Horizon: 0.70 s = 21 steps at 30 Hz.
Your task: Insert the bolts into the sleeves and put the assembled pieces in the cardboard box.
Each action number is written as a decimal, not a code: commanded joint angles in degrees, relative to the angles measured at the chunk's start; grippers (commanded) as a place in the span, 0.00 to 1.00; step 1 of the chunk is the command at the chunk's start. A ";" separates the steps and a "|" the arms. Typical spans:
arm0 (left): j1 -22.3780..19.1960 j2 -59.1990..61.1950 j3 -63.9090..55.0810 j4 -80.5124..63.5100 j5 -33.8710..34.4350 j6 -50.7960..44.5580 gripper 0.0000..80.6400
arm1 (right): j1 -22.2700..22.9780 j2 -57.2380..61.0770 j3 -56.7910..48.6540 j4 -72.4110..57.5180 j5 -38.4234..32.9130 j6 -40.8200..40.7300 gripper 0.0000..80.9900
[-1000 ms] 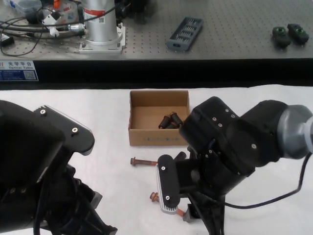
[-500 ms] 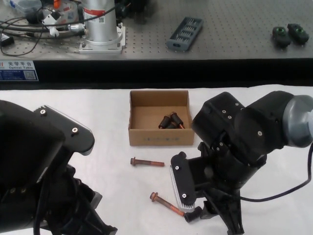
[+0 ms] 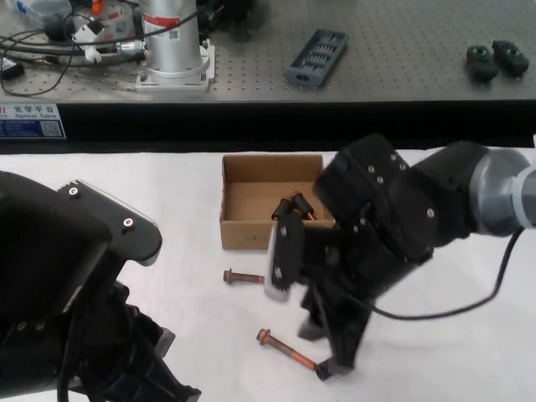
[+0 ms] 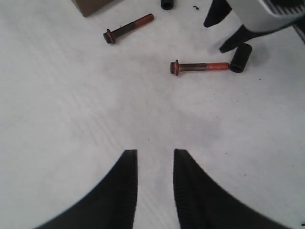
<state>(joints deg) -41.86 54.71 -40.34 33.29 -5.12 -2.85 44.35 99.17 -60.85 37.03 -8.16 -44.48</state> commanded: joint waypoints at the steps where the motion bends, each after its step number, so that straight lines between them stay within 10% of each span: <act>1: -0.11 -0.63 -0.08 0.51 -0.14 -0.12 0.24 | -0.20 0.97 -3.19 -1.61 -3.53 8.22 0.36; 21: -0.11 -0.63 -0.08 0.51 -0.14 -0.12 0.24 | 3.14 12.21 -9.60 -1.28 -2.25 15.87 0.36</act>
<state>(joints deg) -41.86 54.71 -40.34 33.29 -5.12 -2.85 47.40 109.41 -68.56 35.73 -10.50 -30.06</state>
